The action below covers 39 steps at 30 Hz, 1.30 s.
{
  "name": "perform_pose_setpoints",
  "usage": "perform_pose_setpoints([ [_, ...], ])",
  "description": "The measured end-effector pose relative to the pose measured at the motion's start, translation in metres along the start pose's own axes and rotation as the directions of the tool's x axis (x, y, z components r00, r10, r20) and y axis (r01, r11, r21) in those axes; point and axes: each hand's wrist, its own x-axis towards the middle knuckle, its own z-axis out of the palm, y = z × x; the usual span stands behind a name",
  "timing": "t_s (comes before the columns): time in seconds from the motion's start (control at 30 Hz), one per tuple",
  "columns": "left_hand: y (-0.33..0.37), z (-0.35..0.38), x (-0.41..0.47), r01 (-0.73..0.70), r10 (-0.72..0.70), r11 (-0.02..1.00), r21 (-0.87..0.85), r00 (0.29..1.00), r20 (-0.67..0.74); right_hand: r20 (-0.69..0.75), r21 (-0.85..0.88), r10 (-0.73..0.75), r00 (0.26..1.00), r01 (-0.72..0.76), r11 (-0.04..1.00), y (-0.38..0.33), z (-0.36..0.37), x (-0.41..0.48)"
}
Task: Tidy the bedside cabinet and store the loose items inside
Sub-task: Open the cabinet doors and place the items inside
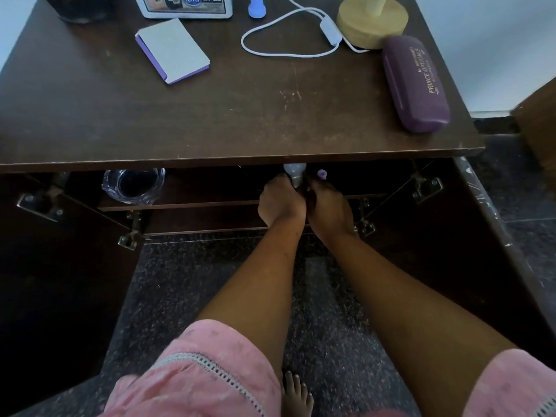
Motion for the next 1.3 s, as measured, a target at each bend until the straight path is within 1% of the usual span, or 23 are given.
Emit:
perform_pose_setpoints([
  [0.07,0.001,0.001,-0.001,-0.011,0.011,1.000,0.011,1.000,-0.002,0.004,-0.008,0.001,1.000,-0.001,1.000,-0.001,-0.001,-0.001],
  [0.13,0.003,0.002,-0.001,-0.018,0.018,1.000,0.022,1.000,-0.005,-0.025,-0.027,0.040,0.999,-0.041,0.999,-0.002,-0.003,-0.002],
  [0.27,0.001,0.001,-0.002,-0.009,0.008,0.999,0.033,1.000,0.004,-0.176,0.034,0.203,0.963,-0.200,0.979,0.001,-0.007,0.000],
  [0.33,0.000,0.001,-0.001,0.001,-0.001,1.000,0.018,1.000,0.016,-0.186,0.086,0.279,0.942,-0.268,0.960,0.006,-0.008,0.002],
  [0.37,-0.001,0.001,-0.001,0.005,-0.005,1.000,0.013,1.000,0.019,-0.175,0.105,0.294,0.940,-0.279,0.955,0.009,-0.009,0.003],
  [0.5,-0.001,0.002,-0.001,0.010,-0.010,1.000,-0.010,1.000,0.027,-0.137,0.091,0.279,0.951,-0.268,0.959,0.015,-0.009,0.007],
  [0.67,0.001,0.003,-0.003,-0.015,0.016,0.999,-0.047,0.999,0.029,-0.131,0.097,0.313,0.941,-0.302,0.948,0.013,-0.002,0.017],
  [0.97,0.001,0.003,0.000,0.059,-0.057,0.996,-0.064,0.998,0.022,-0.155,0.129,0.260,0.953,-0.242,0.962,0.007,0.003,0.022],
  [1.2,0.001,0.002,0.001,0.064,-0.064,0.996,-0.065,0.998,0.003,-0.147,0.109,0.235,0.961,-0.220,0.969,0.009,0.005,0.021],
  [1.3,0.001,0.000,-0.003,0.078,-0.078,0.995,-0.061,0.997,0.009,-0.121,0.143,0.259,0.958,-0.241,0.960,0.010,0.003,0.020],
])
